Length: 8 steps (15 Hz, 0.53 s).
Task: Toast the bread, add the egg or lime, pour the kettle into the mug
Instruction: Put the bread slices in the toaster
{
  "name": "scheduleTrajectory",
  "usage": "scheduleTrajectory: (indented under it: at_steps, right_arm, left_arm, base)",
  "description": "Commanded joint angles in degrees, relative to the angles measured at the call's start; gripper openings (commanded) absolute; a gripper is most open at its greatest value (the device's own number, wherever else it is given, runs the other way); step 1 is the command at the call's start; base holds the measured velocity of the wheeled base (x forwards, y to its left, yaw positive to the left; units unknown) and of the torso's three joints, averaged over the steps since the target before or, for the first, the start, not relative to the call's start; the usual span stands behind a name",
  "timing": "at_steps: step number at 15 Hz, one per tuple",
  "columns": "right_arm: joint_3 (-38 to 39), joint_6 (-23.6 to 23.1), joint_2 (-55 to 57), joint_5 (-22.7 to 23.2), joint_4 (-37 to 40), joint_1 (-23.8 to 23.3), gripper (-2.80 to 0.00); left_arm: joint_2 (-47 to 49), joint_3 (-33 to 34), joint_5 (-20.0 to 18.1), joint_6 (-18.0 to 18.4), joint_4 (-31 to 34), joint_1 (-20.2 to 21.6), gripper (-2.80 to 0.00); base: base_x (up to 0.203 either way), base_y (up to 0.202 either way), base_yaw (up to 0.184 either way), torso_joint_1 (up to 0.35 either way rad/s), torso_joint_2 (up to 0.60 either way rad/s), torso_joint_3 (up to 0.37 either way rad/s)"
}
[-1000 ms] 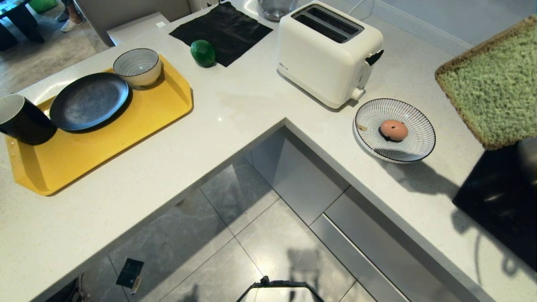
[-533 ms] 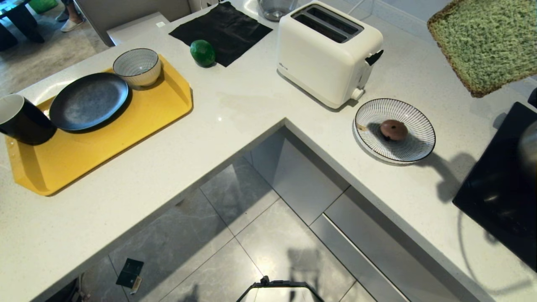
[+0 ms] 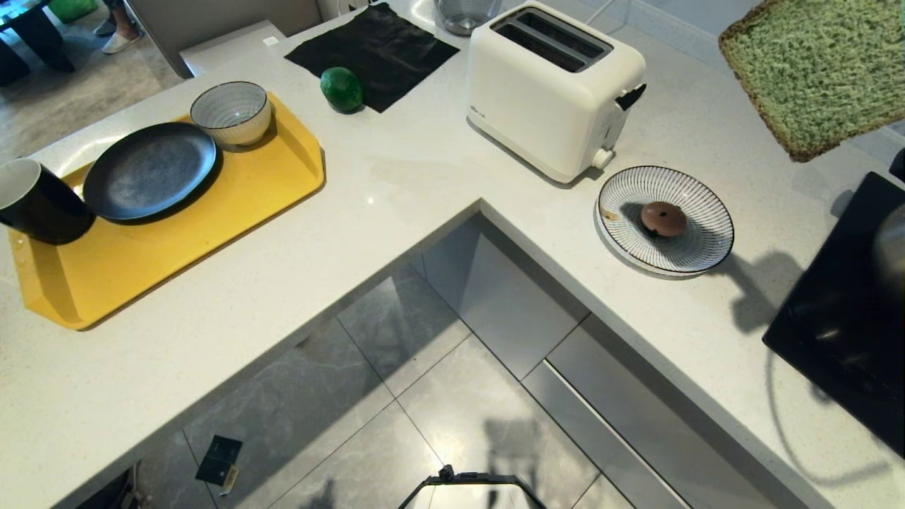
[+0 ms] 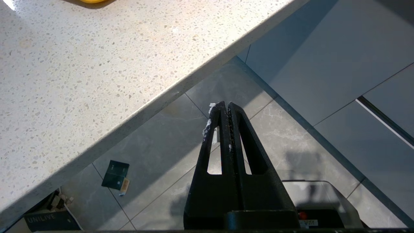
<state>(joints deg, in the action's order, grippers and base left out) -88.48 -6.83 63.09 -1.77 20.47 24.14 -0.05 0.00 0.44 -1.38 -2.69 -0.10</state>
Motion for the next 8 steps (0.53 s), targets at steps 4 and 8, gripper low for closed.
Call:
scheduleTrajectory:
  at_steps: [4, 8]
  right_arm:
    - [0.15, -0.12, 0.02, -1.92, 0.10, 0.03, -2.80]
    - [-0.62, -1.08, -0.49, -5.16, 0.04, 0.03, -2.80]
  left_arm:
    - [-0.04, 0.88, 0.01, -0.03, -0.03, 0.01, -2.80]
    - [-0.04, 0.88, 0.04, -0.03, -0.03, 0.01, -2.80]
  base:
    - [0.000, 0.000, 0.000, 0.000, 0.00, 0.000]
    - [0.000, 0.000, 0.000, 0.000, 0.00, 0.000]
